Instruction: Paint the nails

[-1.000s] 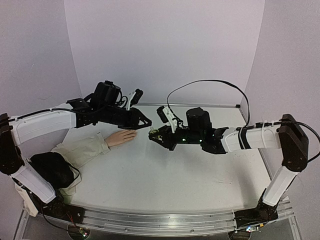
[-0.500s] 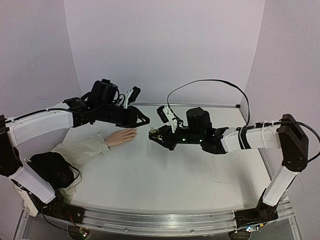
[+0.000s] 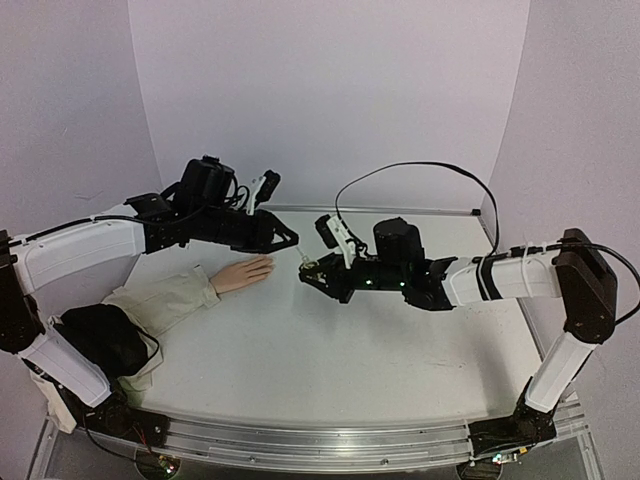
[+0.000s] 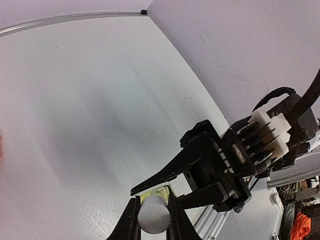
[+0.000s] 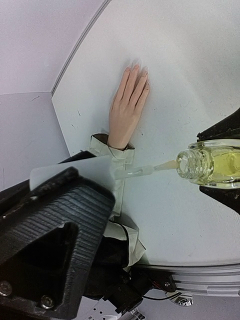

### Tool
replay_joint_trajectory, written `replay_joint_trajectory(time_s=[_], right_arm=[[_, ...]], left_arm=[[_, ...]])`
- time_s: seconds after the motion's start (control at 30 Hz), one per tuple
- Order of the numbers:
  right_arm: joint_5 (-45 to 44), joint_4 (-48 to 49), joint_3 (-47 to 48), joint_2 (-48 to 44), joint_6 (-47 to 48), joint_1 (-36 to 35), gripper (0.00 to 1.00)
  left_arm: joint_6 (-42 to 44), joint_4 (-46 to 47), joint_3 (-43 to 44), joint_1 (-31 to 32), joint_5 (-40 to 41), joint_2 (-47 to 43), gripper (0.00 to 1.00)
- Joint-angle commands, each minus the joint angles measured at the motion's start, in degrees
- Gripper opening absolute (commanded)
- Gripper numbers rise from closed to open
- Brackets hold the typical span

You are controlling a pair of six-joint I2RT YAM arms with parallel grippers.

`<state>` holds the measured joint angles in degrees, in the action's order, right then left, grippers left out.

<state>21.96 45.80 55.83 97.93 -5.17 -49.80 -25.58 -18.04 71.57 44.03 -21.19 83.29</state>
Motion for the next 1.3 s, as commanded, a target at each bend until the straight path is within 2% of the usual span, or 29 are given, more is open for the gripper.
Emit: replay_joint_trajectory(time_s=[0.0,0.23,0.53,0.77,1.0,1.27], right_arm=[[-0.4,4.4,-0.4,-2.2,0.0,0.0,0.00],[-2.4,6.2,-2.5,-3.8,0.0,0.0,0.00],[-5.2,7.3,-9.3,-11.4,-0.8,2.9,0.00],[-3.0,2.2,-13.2,-19.1,-0.6,10.0,0.00],[-2.2,-3.9,-14.9,-24.0,2.6,14.7,0.00],[-1.5,-5.2,-16.9,-26.5,4.6,18.4,0.00]], left_arm=[[0.8,0.6,3.7,-0.3,0.1,-2.1,0.00],[1.0,0.3,3.7,-0.8,0.1,-2.3,0.00],[0.1,-0.1,3.0,-3.9,-1.5,0.0,0.00],[-1.6,0.2,1.5,-4.6,8.1,4.7,0.00],[-5.7,2.8,2.7,-4.7,18.7,15.2,0.00],[-6.7,6.2,6.6,-6.8,23.2,25.5,0.00]])
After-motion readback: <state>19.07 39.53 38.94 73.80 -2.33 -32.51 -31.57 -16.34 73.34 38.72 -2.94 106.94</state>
